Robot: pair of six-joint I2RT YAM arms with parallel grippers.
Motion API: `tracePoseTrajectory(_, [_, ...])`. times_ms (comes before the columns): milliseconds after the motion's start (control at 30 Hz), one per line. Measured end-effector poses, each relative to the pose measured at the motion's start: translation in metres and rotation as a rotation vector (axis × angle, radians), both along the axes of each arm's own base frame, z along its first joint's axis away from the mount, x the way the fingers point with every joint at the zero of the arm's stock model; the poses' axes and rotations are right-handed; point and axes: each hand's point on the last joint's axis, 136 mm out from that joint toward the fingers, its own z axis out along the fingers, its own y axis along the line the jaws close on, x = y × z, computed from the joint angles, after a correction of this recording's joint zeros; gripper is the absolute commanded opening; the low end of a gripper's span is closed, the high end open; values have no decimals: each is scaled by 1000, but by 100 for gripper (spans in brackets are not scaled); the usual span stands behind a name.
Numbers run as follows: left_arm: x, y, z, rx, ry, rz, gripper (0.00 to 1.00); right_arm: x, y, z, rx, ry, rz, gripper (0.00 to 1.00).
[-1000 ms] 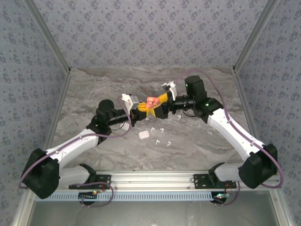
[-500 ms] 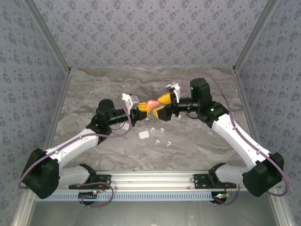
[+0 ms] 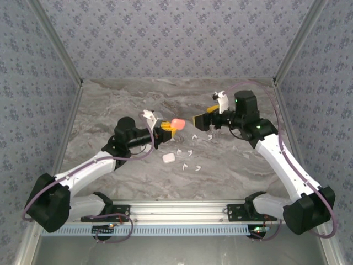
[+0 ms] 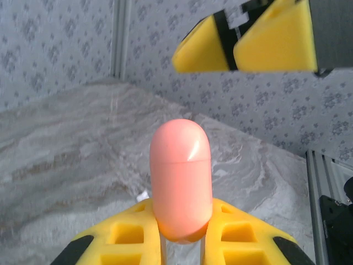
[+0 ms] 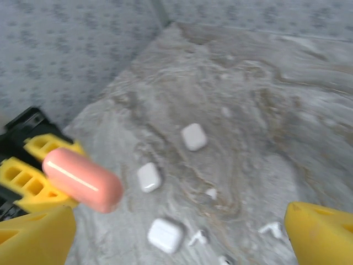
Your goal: Insert the wireless bluetooth earbuds into the charging case
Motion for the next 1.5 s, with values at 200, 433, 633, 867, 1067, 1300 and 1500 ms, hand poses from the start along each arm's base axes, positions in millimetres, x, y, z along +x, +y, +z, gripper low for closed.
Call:
tracePoseTrajectory(200, [5, 1, -73, 104, 224, 38, 0, 10, -23, -27, -77, 94, -132, 99])
tracePoseTrajectory(433, [11, 0, -133, 200, 404, 71, 0, 13, -34, -48, -140, 155, -192, 99])
tracePoseTrajectory(633, [29, -2, -165, 232, 512, 124, 0, 13, -38, -58, -171, 184, -213, 99])
tracePoseTrajectory(867, [57, 2, -186, 213, 596, 213, 2, 9, -40, -66, -185, 210, -214, 99])
tracePoseTrajectory(1067, [73, 1, -196, 206, 642, 257, 24, 9, -46, -70, -194, 231, -230, 100])
tracePoseTrajectory(1300, [79, 14, -204, 214, 687, 317, 45, 6, -52, -75, -206, 260, -242, 100])
tracePoseTrajectory(1500, [85, 29, -183, 212, 656, 365, 51, 3, -55, -78, -217, 274, -249, 100])
